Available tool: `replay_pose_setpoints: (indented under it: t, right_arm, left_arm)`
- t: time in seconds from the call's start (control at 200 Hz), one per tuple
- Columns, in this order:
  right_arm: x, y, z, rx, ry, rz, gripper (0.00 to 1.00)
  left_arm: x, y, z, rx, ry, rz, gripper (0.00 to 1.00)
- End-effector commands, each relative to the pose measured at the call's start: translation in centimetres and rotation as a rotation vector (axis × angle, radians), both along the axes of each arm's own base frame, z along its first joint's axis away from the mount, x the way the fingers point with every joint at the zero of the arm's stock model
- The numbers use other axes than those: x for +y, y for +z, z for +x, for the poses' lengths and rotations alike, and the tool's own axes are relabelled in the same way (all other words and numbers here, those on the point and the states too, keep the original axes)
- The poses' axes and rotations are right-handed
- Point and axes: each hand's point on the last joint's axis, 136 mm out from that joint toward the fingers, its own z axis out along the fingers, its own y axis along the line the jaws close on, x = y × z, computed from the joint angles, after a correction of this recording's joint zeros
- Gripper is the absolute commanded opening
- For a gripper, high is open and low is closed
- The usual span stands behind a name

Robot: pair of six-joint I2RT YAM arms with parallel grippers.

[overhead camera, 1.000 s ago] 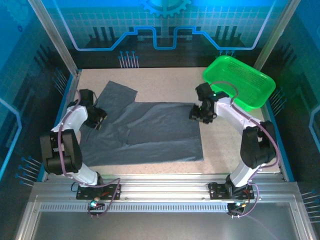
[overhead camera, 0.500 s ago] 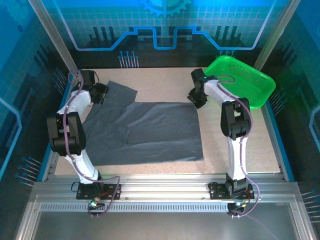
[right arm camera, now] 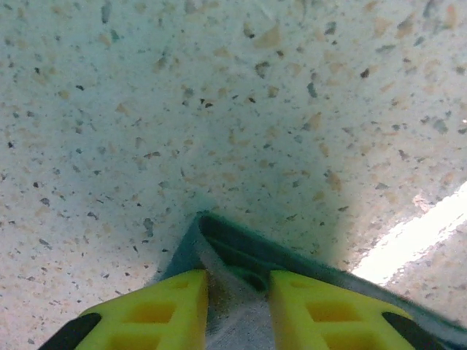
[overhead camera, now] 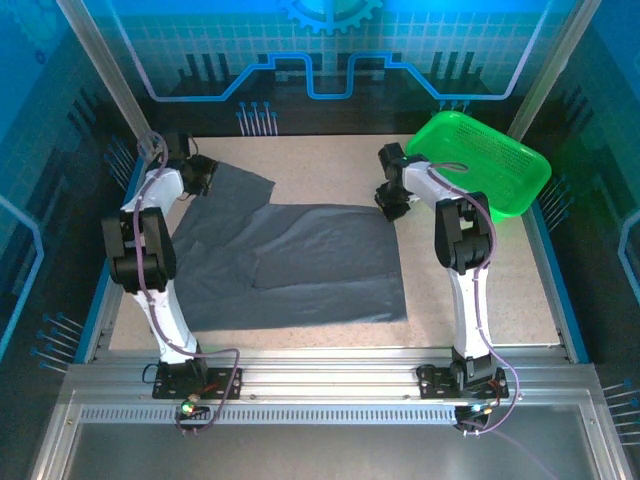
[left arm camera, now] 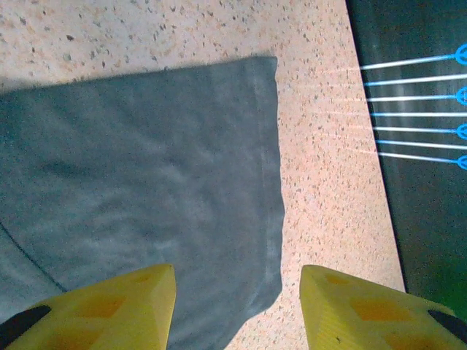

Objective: Fold and stack the t-shirts

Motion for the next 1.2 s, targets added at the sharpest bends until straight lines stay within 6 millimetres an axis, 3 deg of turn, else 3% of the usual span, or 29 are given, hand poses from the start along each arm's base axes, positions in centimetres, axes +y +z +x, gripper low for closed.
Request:
replay_pose_setpoints:
  t: [0.0, 0.245, 0.51, 0.7, 0.84, 1.015, 1.11, 1.196]
  right_arm:
    - [0.1, -1.0, 0.9, 0.002, -0.034, 0.001, 0.22]
    - [0.3, -0.5, 1.4, -0.027, -0.028, 0.006, 0.0]
    - [1.5, -0.1, 1.1, -0.013, 0.006, 0.03, 0.0]
    - [2.3, -0.1, 0.6, -0.002, 0.037, 0.046, 0.0]
    - [2.5, -0.5, 0.2, 0.003, 0.051, 0.049, 0.0]
    - [2.5, -1.0, 0.0, 0.011, 0.056, 0.055, 0.0]
    - [2.5, -1.0, 0.2, 0.004, 0.061, 0.062, 0.0]
    - [2.6, -1.1, 0.1, 0.009, 0.065, 0.073, 0.0]
  left_arm:
    - [0.8, 0.1, 0.9, -0.004, 0.021, -0.026, 0.5]
    - [2.7, -1.1, 3.5, -0.001, 0.056, -0.005, 0.51]
    - [6.0, -2.5, 8.8, -0.03, 0.052, 0.16, 0.49]
    - [6.1, -4.8, 11.4, 0.005, -0.008, 0.275, 0.49]
    - [5.5, -7.4, 11.5, 0.076, -0.007, 0.269, 0.5]
    - [2.9, -9.3, 10.6, 0.141, -0.081, 0.248, 0.55]
    - [1.2, -10.3, 9.3, 0.217, -0.149, 0.267, 0.55]
    - [0.4, -11.8, 6.9, 0.335, -0.178, 0.266, 0.54]
